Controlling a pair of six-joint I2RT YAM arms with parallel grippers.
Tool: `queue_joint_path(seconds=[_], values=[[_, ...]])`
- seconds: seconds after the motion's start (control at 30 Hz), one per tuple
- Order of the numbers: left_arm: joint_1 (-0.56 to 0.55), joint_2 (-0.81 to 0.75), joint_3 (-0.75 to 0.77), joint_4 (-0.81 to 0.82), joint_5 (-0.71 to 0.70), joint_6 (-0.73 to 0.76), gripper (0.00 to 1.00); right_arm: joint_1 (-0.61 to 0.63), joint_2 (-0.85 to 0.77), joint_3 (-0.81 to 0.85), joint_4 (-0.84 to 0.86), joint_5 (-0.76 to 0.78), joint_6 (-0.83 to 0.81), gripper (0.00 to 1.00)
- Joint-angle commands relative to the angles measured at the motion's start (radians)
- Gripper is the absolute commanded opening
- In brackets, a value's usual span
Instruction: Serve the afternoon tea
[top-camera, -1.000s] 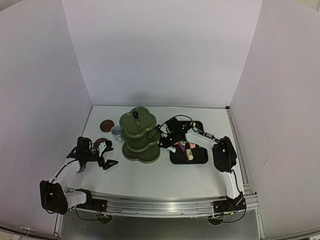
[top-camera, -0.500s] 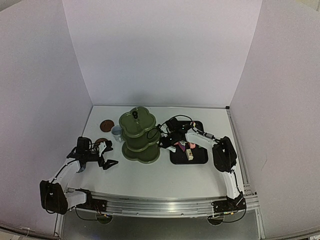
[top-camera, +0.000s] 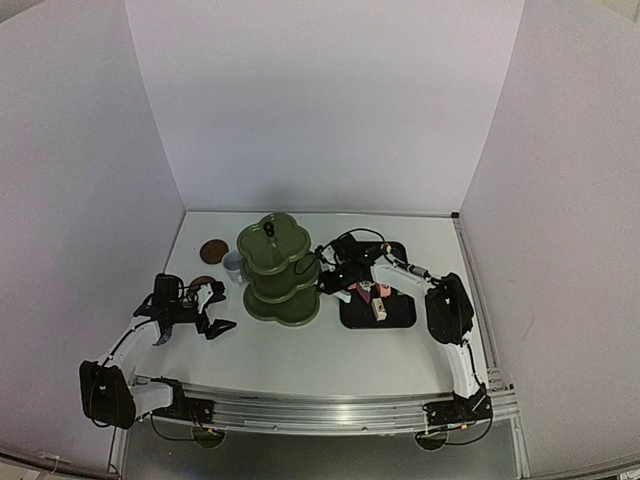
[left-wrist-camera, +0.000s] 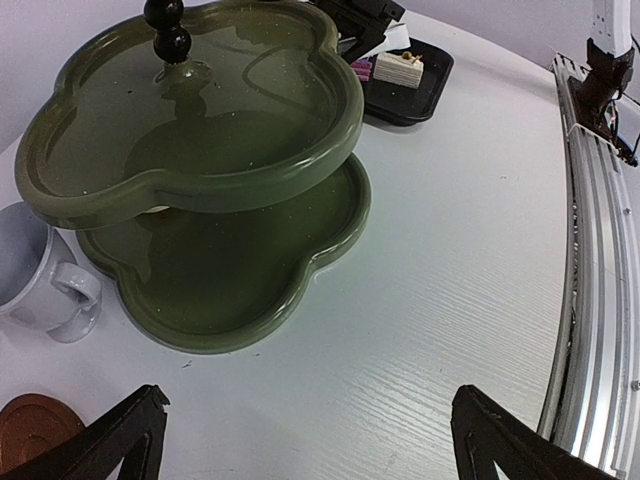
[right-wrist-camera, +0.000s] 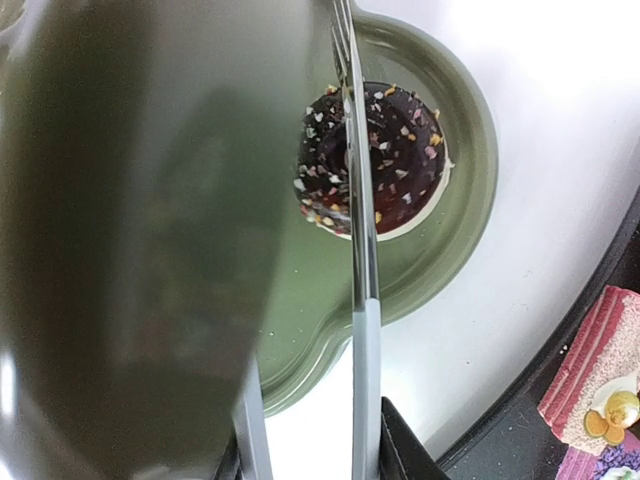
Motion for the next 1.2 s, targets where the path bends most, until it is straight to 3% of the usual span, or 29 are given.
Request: queue_joint_path(seconds=[0.0, 0.63, 0.93, 1.17], values=[[-0.005, -0.013, 0.015, 0.012, 0.004, 0.019, 1.00, -0.011, -0.045, 0.042, 0.057, 0.010, 0.065, 0.36], [-0.005, -0.014, 0.002, 0.012, 0.002, 0.032, 0.99, -0.047, -0.055, 0.040, 0.136, 0.036, 0.219, 0.36], [-0.006, -0.014, 0.010, 0.011, 0.008, 0.032, 0.99, -0.075, -0.109, -0.015, 0.136, 0.210, 0.312, 0.35], [-0.005, -0.018, 0.020, 0.012, 0.008, 0.023, 0.99, -0.086, -0.239, -0.111, 0.124, 0.300, 0.329, 0.35]])
